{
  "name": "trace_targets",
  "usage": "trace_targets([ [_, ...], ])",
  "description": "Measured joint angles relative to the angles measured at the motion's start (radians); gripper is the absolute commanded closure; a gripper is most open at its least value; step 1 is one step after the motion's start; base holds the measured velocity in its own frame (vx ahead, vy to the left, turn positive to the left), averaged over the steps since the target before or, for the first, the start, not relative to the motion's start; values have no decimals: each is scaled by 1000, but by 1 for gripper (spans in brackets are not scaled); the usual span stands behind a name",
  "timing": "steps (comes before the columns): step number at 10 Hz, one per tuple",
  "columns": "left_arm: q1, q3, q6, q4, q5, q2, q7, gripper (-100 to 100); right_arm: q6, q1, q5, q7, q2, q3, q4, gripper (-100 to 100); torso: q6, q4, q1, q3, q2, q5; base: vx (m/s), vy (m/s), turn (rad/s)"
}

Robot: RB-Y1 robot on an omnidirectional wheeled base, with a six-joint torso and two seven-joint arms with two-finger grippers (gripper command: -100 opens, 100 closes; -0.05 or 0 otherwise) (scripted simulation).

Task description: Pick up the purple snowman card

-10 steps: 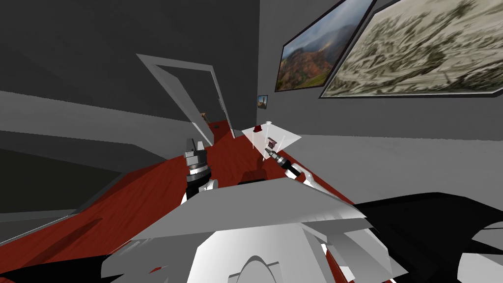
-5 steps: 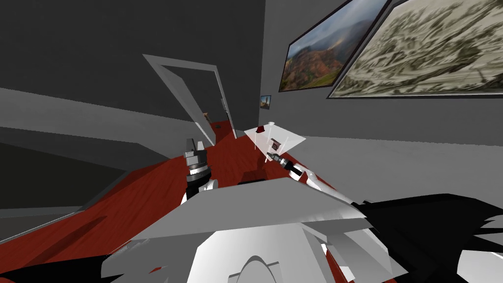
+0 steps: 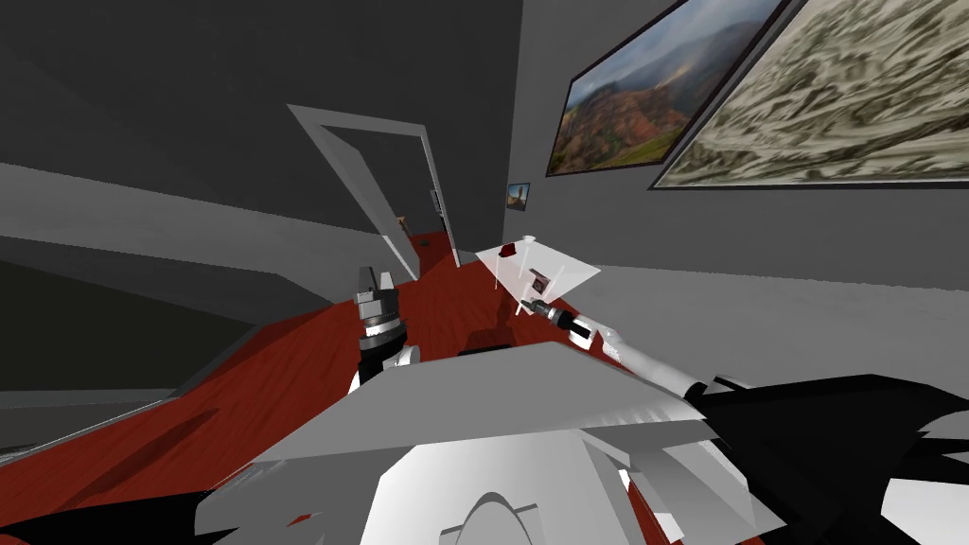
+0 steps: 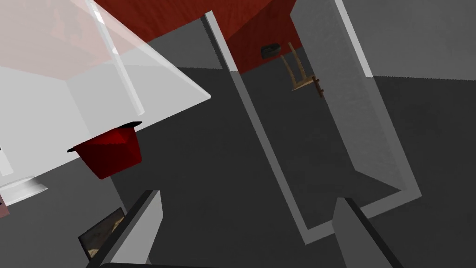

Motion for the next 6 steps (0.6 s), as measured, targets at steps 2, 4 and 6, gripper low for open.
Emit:
trace_targets([
  [2, 0, 0, 0, 0, 0, 0, 0, 0, 0, -17, 8, 7, -22, 15, 48, -100, 0, 0, -2, 1, 2, 0, 47, 57, 29],
  [4, 0, 0, 0, 0, 0, 0, 0, 0, -4, -24, 18, 16, -72, 34, 94, -100, 0, 0, -1, 1, 1, 0, 95, 67, 49],
  [6, 0, 0, 0, 0, 0, 0, 0, 0, -4, -46, 34, 29, -114, 64, 148, -100, 0, 0, 0, -1, -1, 0, 94, 78, 41],
])
